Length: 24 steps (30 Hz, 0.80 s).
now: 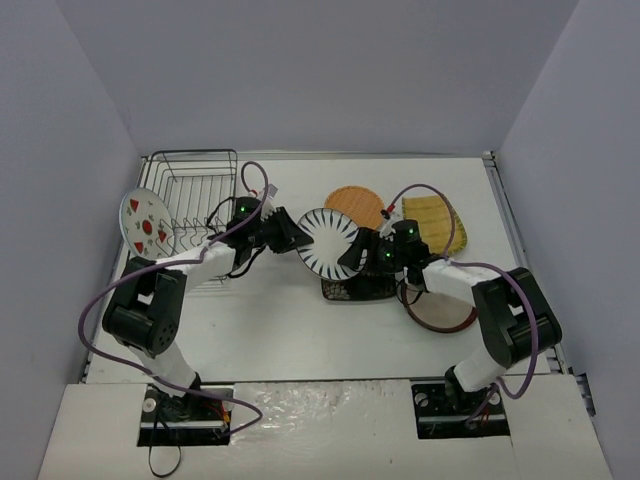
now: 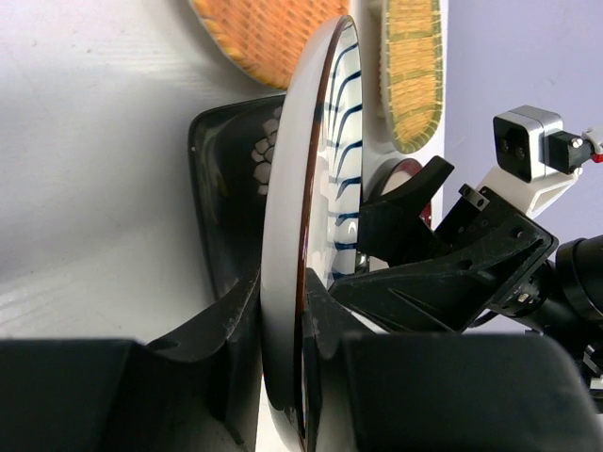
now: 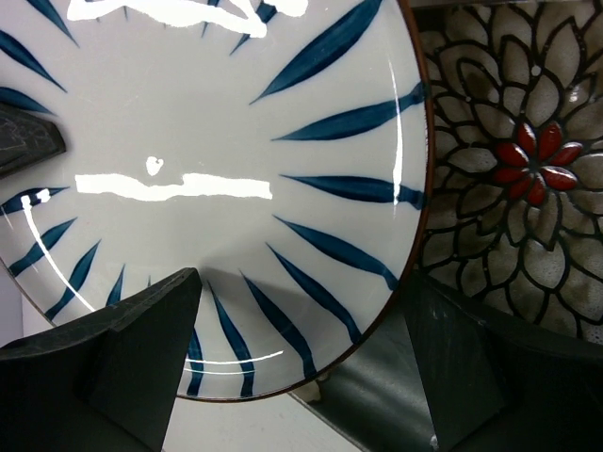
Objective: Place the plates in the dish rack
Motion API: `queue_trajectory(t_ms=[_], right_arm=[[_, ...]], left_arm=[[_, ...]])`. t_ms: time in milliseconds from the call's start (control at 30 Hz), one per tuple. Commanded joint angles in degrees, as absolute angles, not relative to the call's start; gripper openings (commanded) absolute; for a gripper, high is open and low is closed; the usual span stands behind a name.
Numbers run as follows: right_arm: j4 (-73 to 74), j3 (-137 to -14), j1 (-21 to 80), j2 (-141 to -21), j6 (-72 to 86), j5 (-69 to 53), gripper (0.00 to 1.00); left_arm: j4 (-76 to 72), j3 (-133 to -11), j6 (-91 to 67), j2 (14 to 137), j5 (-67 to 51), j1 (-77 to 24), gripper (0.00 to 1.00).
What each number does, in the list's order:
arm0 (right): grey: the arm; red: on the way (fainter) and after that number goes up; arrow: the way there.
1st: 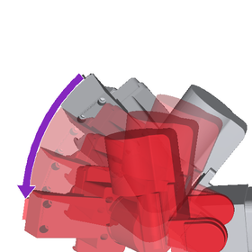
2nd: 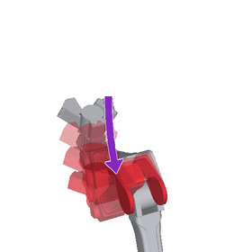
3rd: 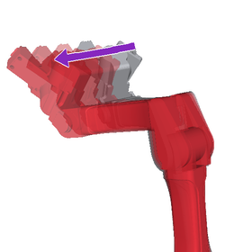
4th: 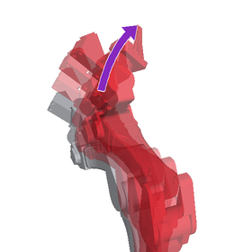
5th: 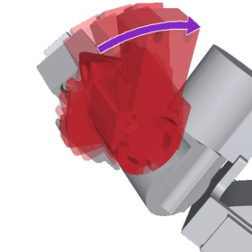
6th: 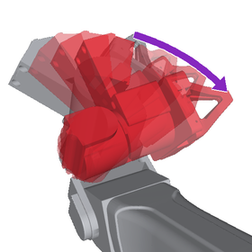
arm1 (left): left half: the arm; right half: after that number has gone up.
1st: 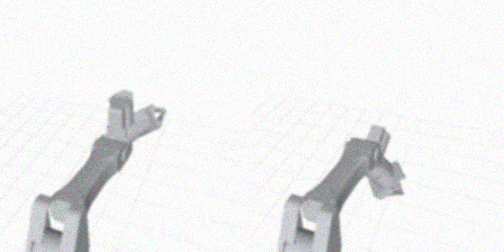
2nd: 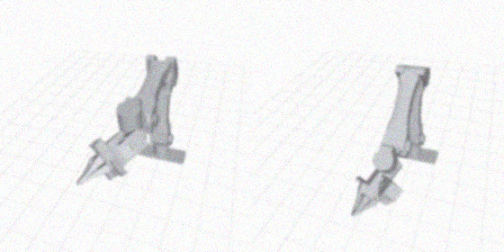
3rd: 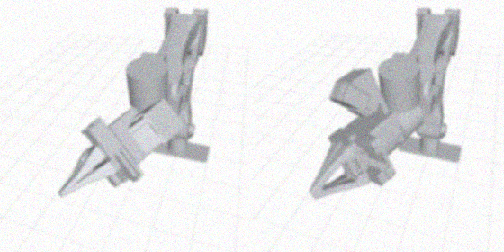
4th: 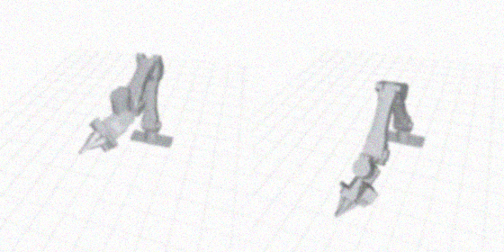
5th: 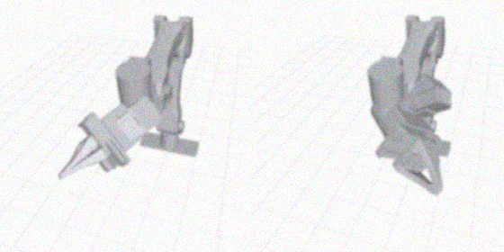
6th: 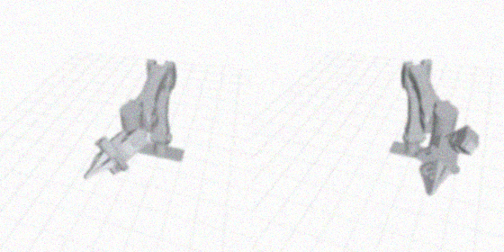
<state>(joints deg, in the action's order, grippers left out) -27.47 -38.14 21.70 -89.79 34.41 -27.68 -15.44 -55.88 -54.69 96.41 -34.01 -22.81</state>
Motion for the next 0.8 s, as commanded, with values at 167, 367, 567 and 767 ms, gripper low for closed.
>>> queue_trajectory(t_ms=[167,367,567,767], right_arm=[[-26.46,-39.09,20.36,-81.30,32.48,-31.32,0.85],[-14.87,-45.01,18.17,-71.15,28.30,-29.88,0.91],[-4.52,-53.10,16.08,-63.70,23.01,-27.76,1.00],[-0.55,-55.20,15.14,-61.54,20.63,-26.96,1.00]], left_arm=[[-19.63,-62.33,-55.20,87.04,-37.59,-22.68,0.00],[-5.07,-70.36,-44.83,82.73,-33.85,-22.47,0.00],[12.99,-81.42,-32.63,78.38,-25.43,-21.43,0.00],[27.56,-89.38,-19.75,75.29,-13.85,-17.45,0.00]])
